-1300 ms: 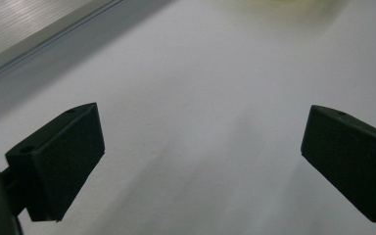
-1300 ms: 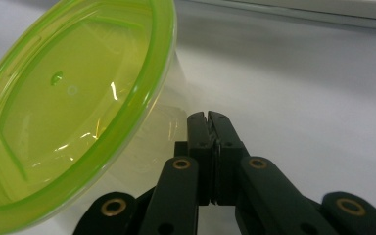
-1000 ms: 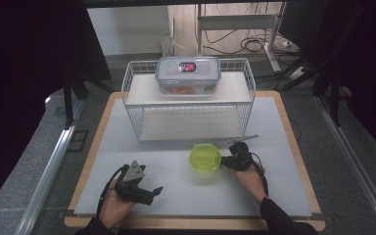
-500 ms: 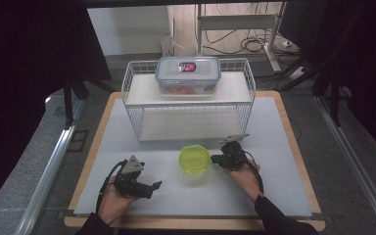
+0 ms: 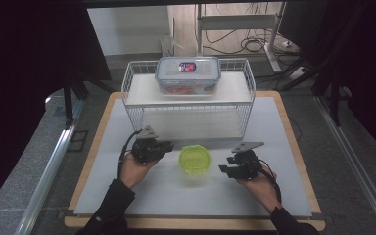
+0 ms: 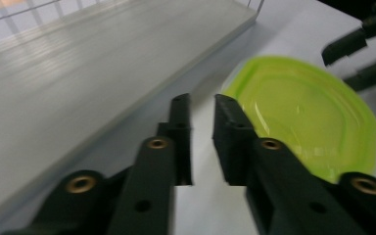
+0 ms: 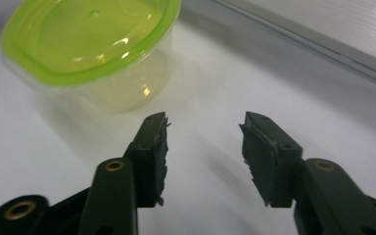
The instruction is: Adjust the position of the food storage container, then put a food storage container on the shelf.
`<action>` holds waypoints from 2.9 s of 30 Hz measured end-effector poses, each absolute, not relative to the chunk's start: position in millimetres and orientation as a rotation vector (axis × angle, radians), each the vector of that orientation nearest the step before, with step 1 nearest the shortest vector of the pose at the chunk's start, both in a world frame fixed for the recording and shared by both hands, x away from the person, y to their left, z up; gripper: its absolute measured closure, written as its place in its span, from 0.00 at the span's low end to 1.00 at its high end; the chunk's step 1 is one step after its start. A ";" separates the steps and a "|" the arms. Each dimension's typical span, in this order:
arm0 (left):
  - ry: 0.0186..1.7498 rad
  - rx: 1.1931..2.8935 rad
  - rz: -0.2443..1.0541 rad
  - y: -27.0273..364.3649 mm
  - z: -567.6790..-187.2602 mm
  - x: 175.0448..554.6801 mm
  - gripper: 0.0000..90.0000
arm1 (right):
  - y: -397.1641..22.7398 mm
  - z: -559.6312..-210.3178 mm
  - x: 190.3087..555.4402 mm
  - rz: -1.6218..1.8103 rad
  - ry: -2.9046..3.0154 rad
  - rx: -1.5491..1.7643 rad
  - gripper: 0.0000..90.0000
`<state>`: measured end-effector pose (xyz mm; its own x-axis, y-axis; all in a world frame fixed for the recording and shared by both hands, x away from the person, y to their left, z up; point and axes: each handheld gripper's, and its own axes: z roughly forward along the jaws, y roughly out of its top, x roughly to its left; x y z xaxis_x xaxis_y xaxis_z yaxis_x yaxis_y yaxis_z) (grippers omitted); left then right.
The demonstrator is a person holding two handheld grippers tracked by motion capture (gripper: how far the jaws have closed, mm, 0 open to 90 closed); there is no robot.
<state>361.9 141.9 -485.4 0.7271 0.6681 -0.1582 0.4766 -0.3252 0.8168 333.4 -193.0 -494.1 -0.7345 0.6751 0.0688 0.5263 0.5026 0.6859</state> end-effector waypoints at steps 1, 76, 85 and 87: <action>0.869 1.990 0.249 136.7 -485.7 366.8 0.94 | -194.2 -494.1 331.0 1.055 2.537 1.029 0.54; 0.847 2.027 0.440 159.6 -498.9 260.0 0.21 | -206.8 -486.9 334.0 1.195 2.611 1.097 0.54; 0.868 2.015 0.463 165.4 -501.6 246.6 0.11 | -206.0 -483.5 327.7 1.200 2.582 1.103 0.41; 0.874 2.012 0.461 167.7 -502.3 245.0 0.10 | -205.3 -482.6 326.9 1.206 2.571 1.111 0.41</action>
